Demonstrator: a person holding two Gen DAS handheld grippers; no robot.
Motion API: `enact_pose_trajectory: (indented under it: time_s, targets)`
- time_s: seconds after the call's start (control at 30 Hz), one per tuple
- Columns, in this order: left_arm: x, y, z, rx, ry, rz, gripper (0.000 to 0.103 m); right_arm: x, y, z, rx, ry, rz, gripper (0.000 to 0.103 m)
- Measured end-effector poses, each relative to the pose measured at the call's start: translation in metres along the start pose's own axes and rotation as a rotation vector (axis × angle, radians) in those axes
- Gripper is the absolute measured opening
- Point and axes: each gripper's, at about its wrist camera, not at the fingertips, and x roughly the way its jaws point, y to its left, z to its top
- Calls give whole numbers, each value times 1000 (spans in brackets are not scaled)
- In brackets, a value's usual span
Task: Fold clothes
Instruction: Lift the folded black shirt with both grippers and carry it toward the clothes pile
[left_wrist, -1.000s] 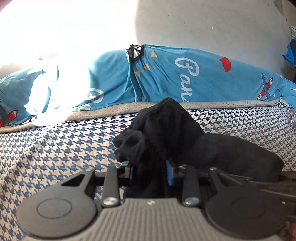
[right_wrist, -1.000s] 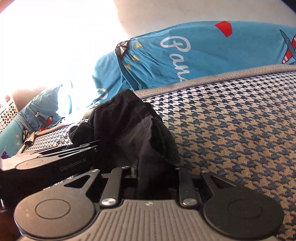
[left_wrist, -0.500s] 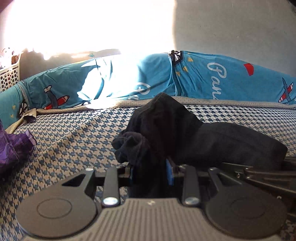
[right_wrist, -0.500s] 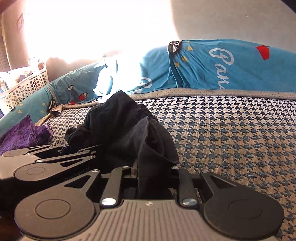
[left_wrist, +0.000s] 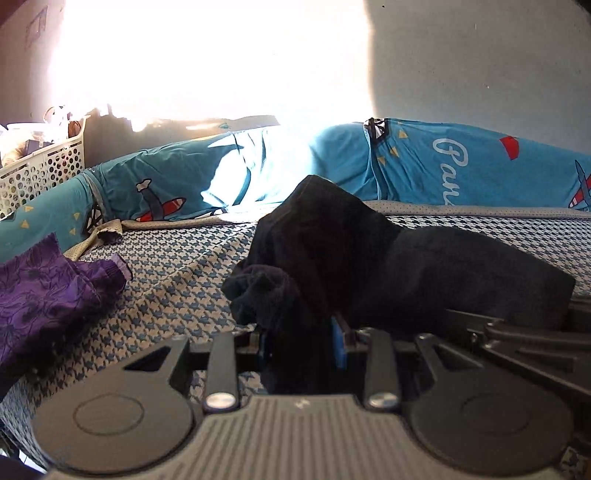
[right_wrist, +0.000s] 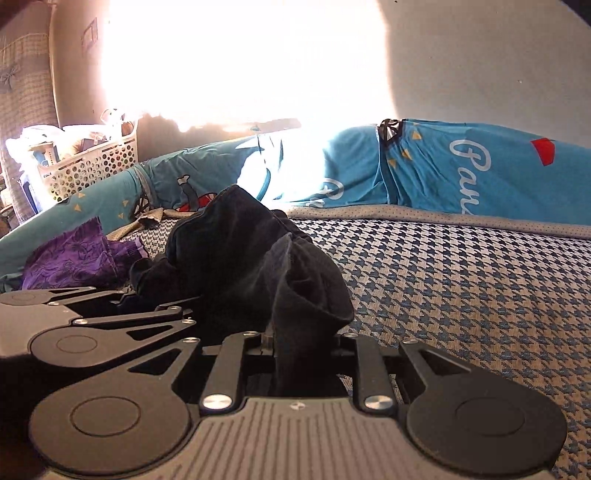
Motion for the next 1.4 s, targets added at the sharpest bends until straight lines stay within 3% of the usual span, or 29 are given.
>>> enact_pose_trajectory:
  time_s: [0.87,1.4]
  targets:
    - [-19,9,3,5,-13,70,29,-7,10,-1,17,-30,82,20]
    - [-22,61,3,-77,-38,111,29,7,56,15,-60,-28,114,20]
